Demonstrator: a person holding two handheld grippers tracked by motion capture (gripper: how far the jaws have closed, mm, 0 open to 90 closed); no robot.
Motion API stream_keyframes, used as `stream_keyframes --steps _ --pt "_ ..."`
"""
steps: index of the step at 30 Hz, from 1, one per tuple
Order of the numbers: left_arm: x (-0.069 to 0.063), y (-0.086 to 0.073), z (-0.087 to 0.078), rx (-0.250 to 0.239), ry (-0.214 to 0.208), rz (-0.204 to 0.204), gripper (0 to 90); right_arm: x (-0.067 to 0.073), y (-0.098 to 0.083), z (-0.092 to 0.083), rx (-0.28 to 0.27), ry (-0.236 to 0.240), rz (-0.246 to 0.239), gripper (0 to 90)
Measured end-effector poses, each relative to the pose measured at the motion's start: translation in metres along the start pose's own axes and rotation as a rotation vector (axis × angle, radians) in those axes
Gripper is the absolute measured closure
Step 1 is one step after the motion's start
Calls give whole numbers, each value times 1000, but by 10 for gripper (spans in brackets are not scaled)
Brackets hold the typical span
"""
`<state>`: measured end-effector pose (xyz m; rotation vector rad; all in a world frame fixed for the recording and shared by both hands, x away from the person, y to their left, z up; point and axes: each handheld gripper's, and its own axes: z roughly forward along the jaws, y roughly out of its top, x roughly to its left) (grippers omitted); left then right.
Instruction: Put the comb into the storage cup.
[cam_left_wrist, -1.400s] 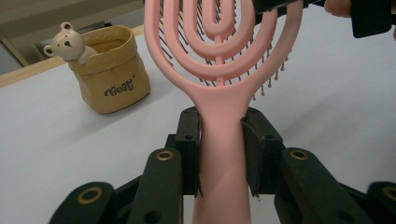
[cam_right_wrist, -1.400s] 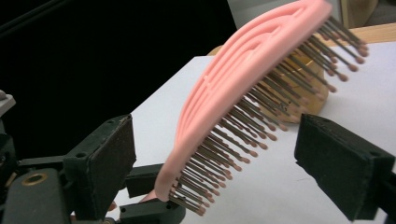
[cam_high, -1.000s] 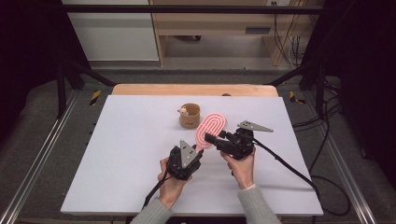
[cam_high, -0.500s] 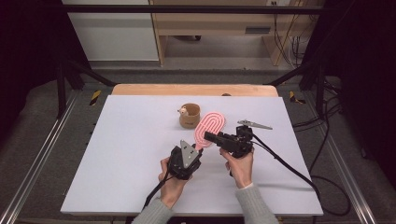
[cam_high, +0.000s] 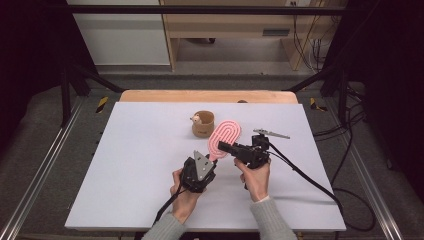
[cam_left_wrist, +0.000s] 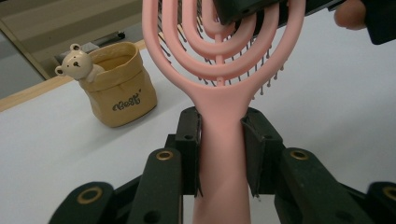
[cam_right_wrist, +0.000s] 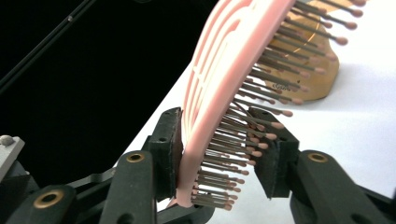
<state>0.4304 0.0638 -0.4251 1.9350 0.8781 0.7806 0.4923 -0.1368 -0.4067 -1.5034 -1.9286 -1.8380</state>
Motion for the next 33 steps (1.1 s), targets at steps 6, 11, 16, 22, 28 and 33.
stream_keyframes --steps 6,11,16,22,28,33 --pt "0 -1 2 0 -2 -10 696 1 -2 0 -6 1 0 607" --pt "2 -1 2 2 -5 -13 693 2 -3 0 -10 15 -6 632" --pt "2 -1 2 2 -9 -14 694 3 -4 -1 -5 28 -23 642" --pt "2 1 1 -4 -12 -13 693 4 -4 -3 -15 36 -33 646" --pt "4 1 2 -2 -20 -8 687 4 -5 -3 -11 40 -36 649" --pt "8 1 0 6 -36 -31 656 4 -4 -3 -9 48 -34 651"
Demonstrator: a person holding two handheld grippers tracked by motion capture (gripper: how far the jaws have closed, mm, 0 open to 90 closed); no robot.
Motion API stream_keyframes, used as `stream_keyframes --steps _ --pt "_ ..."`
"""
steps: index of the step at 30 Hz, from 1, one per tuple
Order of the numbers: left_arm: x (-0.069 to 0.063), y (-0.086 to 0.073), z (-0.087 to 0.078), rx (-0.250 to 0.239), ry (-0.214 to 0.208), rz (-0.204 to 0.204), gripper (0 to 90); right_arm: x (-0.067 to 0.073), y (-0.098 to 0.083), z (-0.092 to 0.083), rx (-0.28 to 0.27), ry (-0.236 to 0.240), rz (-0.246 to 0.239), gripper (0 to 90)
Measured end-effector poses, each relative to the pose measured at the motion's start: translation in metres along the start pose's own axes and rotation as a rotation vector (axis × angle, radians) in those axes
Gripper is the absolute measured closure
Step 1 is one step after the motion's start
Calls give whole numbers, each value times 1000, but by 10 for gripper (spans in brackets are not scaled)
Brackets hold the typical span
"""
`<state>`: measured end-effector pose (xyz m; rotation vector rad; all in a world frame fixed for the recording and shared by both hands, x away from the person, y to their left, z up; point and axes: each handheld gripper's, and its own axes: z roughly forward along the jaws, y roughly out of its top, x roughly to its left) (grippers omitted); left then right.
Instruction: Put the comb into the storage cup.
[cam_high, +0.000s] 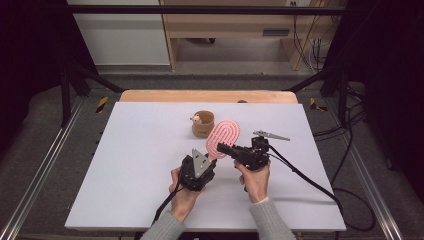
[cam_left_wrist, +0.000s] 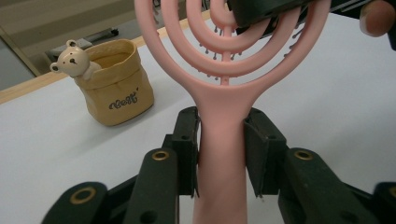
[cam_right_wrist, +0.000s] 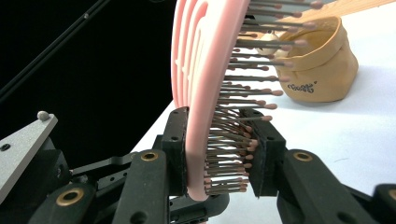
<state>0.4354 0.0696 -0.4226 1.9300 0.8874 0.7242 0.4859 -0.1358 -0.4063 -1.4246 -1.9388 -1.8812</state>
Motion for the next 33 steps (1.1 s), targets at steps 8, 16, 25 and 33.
stream_keyframes --steps 8,16,25,33 --pt "9 2 -2 7 -42 -34 540 0 1 -1 -5 -4 -9 652" --pt "21 3 -7 13 -94 -51 341 0 4 -4 -23 -23 -25 651" --pt "37 5 -7 32 -168 -101 129 -1 9 -7 -38 -49 -48 650" --pt "47 4 -13 22 -202 -120 31 -1 14 -12 -56 -65 -66 650"
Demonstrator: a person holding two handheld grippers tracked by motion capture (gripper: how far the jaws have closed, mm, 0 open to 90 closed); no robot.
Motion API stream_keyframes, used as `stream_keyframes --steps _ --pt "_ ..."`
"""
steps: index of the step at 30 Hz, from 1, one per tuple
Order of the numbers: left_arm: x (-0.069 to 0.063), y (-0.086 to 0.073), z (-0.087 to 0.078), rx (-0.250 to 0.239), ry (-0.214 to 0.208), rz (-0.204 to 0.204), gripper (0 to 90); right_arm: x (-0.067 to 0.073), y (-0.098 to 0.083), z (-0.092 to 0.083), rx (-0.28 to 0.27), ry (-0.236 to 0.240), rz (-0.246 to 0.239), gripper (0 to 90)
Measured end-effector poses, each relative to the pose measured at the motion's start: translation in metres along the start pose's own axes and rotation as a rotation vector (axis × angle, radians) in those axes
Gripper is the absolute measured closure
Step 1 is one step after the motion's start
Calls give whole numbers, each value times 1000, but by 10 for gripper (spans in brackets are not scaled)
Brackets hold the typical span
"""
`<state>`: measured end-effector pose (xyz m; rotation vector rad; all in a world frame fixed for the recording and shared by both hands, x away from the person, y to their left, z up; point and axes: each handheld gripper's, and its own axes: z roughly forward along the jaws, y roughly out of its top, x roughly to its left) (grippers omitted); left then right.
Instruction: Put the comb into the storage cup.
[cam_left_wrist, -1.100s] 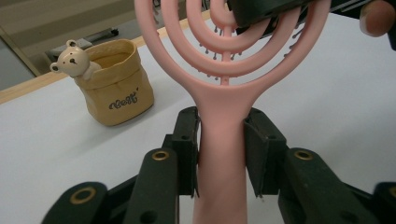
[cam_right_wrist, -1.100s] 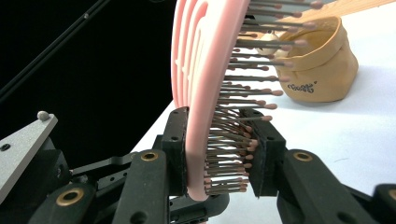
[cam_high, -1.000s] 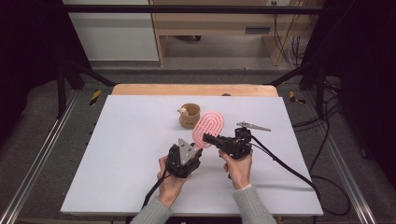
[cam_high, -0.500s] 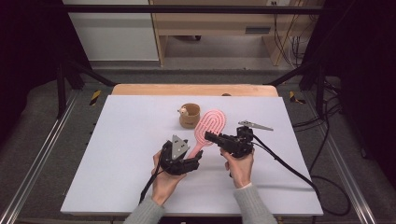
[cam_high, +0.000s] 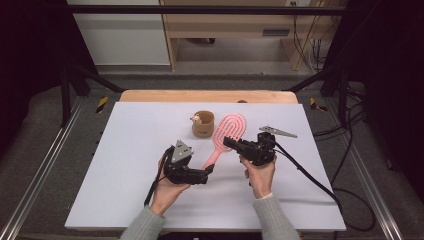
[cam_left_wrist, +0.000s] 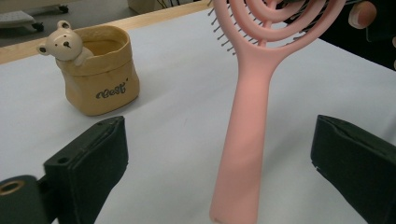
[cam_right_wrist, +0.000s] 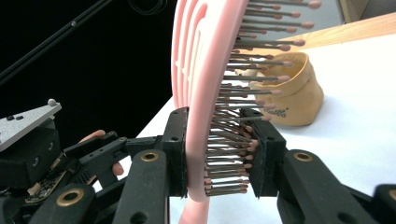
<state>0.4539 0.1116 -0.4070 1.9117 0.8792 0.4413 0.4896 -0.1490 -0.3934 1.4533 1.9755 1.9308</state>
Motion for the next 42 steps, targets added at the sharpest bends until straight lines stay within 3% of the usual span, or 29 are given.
stream_keyframes --steps 3,15,17,20,30,42 --pt "8 1 -4 -7 -36 -22 19 0 3 -3 -5 -4 -6 650" --pt "28 -2 -22 -31 -29 -19 18 -2 12 -11 -27 -27 -38 648" --pt "31 -4 -25 -27 -15 -11 18 -2 14 -12 -31 -31 -48 648" --pt "39 -10 -31 -34 2 -31 18 -3 15 -14 -33 -37 -58 648" --pt "61 -24 -45 -58 10 -68 22 -5 22 -18 -40 -58 -68 648" --pt "82 -38 -61 -70 44 -69 22 -3 32 -22 -48 -77 -106 647"
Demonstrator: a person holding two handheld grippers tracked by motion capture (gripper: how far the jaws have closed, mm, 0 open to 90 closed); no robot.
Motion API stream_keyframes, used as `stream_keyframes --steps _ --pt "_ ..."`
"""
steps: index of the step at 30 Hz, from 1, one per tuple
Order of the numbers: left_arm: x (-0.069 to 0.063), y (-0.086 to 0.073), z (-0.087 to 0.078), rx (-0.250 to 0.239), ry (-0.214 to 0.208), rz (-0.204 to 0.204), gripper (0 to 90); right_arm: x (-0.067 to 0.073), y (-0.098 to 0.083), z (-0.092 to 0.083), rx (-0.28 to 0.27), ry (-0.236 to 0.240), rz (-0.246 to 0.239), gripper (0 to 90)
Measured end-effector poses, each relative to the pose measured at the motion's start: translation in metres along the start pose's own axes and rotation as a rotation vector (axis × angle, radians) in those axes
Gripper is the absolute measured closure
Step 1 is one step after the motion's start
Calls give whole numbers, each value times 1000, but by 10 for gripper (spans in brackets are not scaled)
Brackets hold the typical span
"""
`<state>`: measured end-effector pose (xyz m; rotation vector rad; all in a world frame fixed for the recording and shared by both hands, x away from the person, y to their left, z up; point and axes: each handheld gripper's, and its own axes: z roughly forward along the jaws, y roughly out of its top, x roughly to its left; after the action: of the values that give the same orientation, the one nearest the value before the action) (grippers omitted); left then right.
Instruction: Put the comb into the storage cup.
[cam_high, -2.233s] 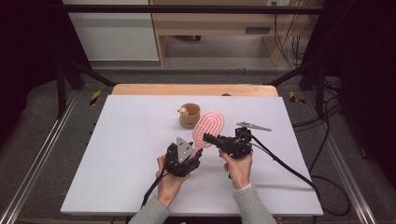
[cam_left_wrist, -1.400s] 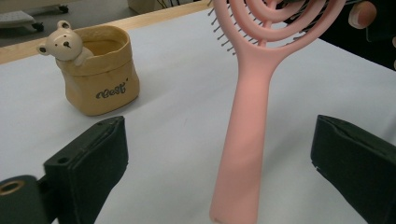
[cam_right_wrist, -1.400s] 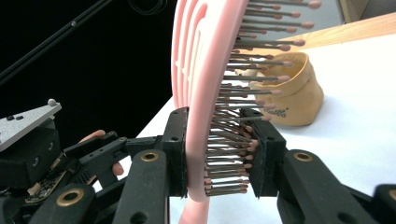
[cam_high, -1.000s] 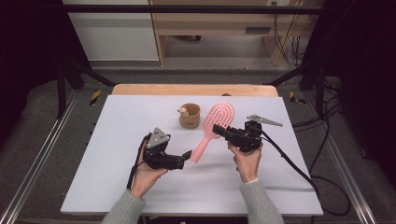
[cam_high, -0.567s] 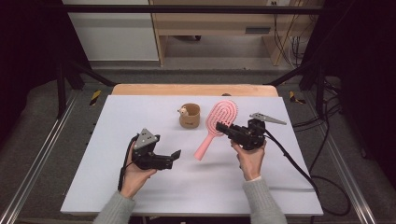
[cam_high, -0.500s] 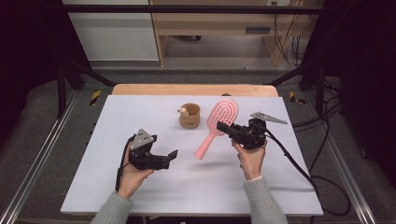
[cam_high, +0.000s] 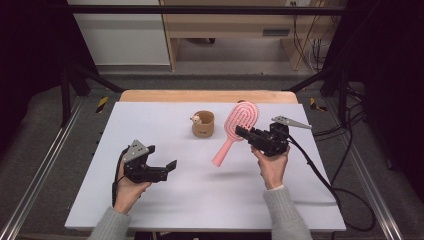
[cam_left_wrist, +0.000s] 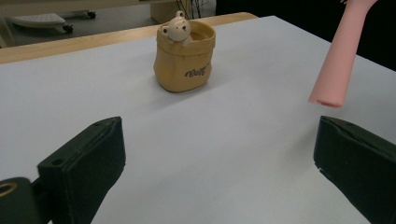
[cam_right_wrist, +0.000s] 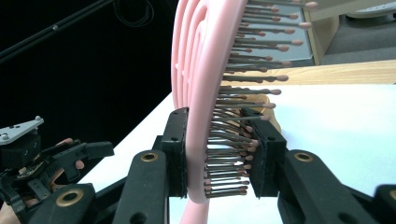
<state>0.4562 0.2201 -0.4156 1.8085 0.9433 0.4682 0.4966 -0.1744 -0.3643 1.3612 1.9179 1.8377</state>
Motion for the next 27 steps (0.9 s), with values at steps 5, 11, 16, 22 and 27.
stream_keyframes --steps 5,11,16,22,27 --pt "10 -8 -8 -7 14 1 22 1 4 0 -2 -10 -10 647" --pt "21 -15 -13 -9 32 -5 22 2 8 2 -4 -14 -20 647" --pt "27 -20 -19 -13 35 2 22 2 10 4 -3 -21 -33 647" --pt "35 -26 -24 -9 47 -7 22 3 14 7 -5 -30 -46 647" --pt "42 -29 -28 -16 58 -18 22 4 17 10 -7 -33 -57 647"
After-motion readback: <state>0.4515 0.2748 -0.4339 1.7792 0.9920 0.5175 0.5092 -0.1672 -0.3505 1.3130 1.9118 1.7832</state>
